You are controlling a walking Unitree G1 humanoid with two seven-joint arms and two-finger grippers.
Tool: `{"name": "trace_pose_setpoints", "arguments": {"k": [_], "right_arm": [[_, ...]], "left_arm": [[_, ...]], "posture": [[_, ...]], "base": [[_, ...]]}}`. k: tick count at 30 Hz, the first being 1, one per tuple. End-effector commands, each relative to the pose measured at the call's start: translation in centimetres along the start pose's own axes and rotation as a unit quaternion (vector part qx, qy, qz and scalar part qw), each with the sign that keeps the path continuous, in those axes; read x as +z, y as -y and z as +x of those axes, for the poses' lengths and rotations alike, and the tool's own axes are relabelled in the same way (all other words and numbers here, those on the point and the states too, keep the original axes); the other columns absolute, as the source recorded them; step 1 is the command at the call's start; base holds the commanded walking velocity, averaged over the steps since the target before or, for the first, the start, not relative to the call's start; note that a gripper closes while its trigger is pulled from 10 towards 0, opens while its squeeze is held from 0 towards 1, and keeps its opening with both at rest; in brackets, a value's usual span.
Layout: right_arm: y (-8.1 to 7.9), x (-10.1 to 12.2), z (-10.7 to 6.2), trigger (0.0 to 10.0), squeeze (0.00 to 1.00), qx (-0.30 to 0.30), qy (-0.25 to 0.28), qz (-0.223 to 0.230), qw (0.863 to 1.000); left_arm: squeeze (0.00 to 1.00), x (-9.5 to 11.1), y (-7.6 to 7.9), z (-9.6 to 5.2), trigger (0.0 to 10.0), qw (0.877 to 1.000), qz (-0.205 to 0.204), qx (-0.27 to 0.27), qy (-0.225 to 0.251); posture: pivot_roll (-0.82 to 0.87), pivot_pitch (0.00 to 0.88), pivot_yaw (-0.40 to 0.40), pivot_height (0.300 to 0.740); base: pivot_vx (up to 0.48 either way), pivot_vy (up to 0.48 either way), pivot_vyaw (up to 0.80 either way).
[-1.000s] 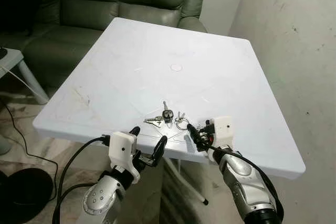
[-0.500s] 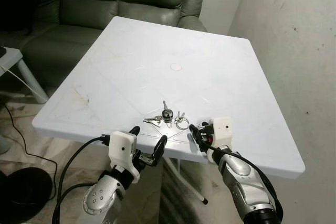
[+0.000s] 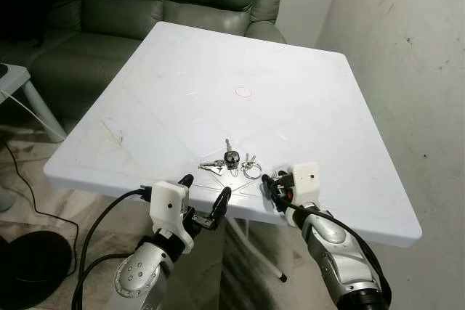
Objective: Hang keys on a hook
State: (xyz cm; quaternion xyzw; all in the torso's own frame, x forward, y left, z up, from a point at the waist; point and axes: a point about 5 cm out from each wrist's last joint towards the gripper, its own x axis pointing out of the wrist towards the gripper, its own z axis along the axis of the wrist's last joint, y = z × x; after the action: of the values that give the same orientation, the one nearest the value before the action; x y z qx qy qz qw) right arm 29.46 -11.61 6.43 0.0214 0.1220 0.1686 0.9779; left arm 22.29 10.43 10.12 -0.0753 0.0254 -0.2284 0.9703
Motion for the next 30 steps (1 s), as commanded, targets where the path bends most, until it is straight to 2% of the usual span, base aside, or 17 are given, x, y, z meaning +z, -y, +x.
{"name": "trace_pose_setpoints", "arguments": {"k": [1, 3, 4, 5, 6, 30], "right_arm": [[0.34, 0.30, 0.00, 7.1, 0.00, -0.009, 0.001, -0.003, 1.000], [0.40, 0.32, 0.00, 4.3, 0.00, -0.013, 0.002, -0.005, 1.000], [0.41, 0.31, -0.01, 2.2, 0.00, -0.014, 0.002, -0.004, 1.000], [0.42, 0.31, -0.02, 2.2, 0.00, -0.014, 0.002, -0.004, 1.000], [0.44, 0.32, -0.03, 0.0, 0.00, -0.015, 0.003, -0.005, 1.000], [0.52, 0.28, 0.02, 0.0, 0.00, -0.016, 0.004, -0.012, 1.000]], "left_arm": [[0.00, 0.30, 0.34, 0.01, 10.0, 1.000, 0.000, -0.003, 0.003], [0.00, 0.32, 0.35, 0.02, 10.0, 1.000, -0.001, -0.003, 0.004], [0.00, 0.32, 0.35, 0.02, 10.0, 1.000, -0.001, -0.003, 0.004], [0.00, 0.31, 0.36, 0.02, 10.0, 1.000, -0.001, -0.003, 0.003], [0.00, 0.32, 0.37, 0.02, 10.0, 1.000, -0.002, -0.003, 0.004], [0.00, 0.40, 0.46, 0.10, 10.0, 1.000, -0.005, -0.006, 0.007]], "posture": [[0.06, 0.042, -0.109, 0.740], [0.06, 0.042, -0.109, 0.740], [0.06, 0.042, -0.109, 0.740], [0.06, 0.045, -0.109, 0.740], [0.06, 0.045, -0.109, 0.740], [0.06, 0.041, -0.111, 0.740]], "base": [[0.000, 0.000, 0.00], [0.000, 0.000, 0.00], [0.000, 0.000, 0.00], [0.000, 0.000, 0.00], [0.000, 0.000, 0.00], [0.000, 0.000, 0.00]]}}
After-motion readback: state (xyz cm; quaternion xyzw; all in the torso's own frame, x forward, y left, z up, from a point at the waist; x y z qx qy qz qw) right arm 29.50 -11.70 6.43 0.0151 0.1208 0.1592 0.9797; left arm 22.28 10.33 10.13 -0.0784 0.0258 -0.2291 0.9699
